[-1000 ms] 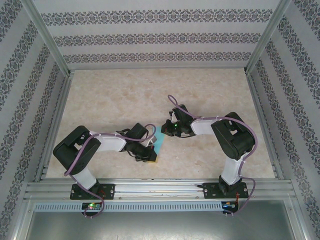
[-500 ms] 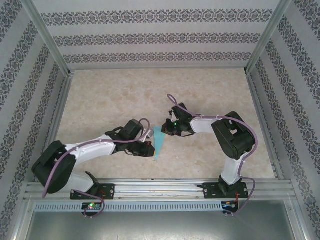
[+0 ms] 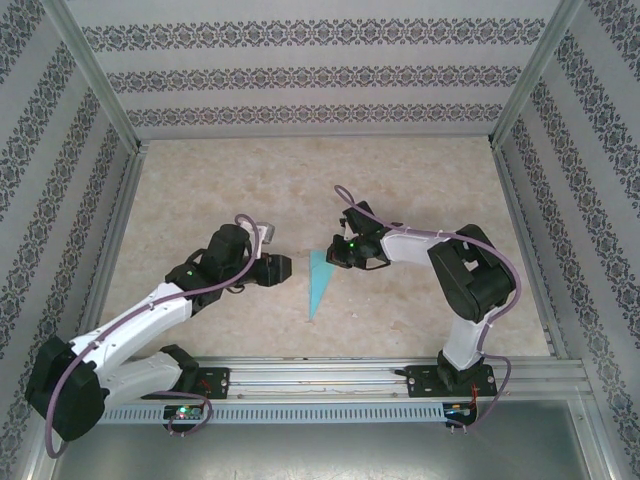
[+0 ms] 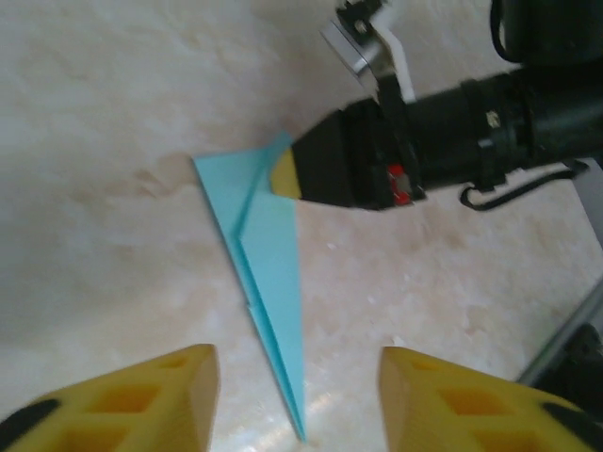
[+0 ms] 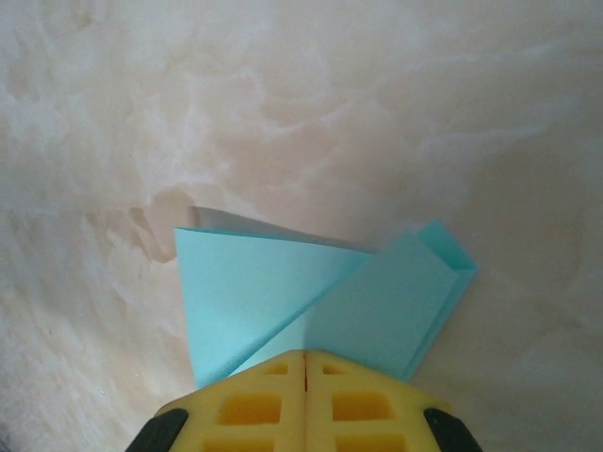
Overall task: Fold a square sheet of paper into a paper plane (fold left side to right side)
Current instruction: Pick up the paper plane at the center of the table.
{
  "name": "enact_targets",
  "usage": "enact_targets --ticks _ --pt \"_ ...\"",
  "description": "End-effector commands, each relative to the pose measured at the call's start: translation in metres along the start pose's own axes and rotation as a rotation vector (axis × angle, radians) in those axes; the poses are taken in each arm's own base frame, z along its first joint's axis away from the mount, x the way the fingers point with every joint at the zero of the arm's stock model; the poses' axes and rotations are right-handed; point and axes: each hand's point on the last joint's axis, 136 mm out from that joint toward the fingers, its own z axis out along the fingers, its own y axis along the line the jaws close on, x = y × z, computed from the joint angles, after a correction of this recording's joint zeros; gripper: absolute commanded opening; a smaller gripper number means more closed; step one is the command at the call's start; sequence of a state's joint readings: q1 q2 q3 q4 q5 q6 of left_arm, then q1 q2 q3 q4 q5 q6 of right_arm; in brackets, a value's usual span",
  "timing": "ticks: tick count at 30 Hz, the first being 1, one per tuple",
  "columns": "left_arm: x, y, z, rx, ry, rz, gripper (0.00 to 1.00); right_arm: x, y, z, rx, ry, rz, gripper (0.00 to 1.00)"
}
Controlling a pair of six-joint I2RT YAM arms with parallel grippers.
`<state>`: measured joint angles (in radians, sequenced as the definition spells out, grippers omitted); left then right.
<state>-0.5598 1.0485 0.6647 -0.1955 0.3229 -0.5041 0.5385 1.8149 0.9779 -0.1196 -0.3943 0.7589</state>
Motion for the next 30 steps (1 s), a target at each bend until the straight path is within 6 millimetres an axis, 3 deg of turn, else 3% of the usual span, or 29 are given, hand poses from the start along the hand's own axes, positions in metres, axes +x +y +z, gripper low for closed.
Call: enact_targets --ticks 1,9,13,20,26,30 --pt "-0.014 0.016 -0.007 -0.08 -0.068 0.037 0.58 -0.014 0.011 -0.02 0.017 -0.054 -0.049 0.1" --pt "-0.039 0.03 -0.027 -0.149 -0.179 0.055 0.9 -0.029 0.019 -0.058 0.111 -0.144 -0.15 0.3" --pt "-0.049 0.037 -0.035 -0.158 -0.245 0.021 1.0 -0.029 0.021 -0.084 0.196 -0.212 -0.219 0.48" --pt "-0.054 0.067 -0.047 -0.255 -0.306 -0.037 1.0 -0.011 0.017 -0.114 0.371 -0.273 -0.325 0.78" --pt "-0.055 0.076 -0.05 -0.269 -0.312 -0.051 1.0 0.007 0.011 -0.13 0.488 -0.288 -0.382 0.98" --pt "-0.055 0.084 -0.052 -0.308 -0.31 -0.032 1.0 0.018 0.011 -0.133 0.553 -0.259 -0.398 0.98"
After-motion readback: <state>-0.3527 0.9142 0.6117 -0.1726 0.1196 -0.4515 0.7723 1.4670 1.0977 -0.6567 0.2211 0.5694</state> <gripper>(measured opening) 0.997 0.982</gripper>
